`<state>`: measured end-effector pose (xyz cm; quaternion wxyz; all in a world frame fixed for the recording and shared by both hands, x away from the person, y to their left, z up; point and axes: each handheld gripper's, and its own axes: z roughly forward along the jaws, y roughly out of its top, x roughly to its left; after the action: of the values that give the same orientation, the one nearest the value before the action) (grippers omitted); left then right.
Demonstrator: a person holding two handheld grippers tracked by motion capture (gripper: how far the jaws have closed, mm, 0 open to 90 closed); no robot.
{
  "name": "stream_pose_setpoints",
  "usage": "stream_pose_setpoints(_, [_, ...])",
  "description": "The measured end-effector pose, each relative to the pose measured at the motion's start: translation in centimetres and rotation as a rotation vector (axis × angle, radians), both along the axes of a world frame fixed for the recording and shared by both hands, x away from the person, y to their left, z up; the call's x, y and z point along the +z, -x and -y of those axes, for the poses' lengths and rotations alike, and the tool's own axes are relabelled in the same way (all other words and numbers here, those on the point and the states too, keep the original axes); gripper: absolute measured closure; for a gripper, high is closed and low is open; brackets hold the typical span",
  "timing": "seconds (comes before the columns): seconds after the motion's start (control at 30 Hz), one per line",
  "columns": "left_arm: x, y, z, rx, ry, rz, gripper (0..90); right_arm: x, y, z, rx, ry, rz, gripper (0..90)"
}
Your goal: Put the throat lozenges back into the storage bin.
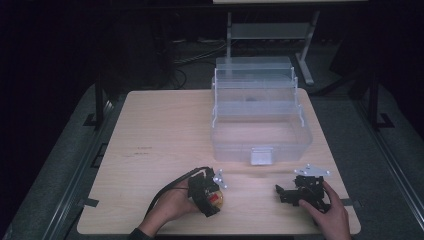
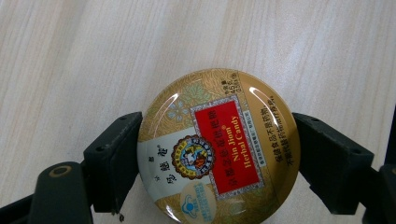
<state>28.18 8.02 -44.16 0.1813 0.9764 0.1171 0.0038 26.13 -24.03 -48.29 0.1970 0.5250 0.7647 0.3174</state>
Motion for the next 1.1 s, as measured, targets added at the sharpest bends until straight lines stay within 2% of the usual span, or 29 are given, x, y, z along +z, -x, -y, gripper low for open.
stream_pose_setpoints(1.1, [2.5,-0.1,-0.3,0.012,0.044,0.001,19.5,0.0,0.0,0.0,0.001,0.001,0.001,0.0])
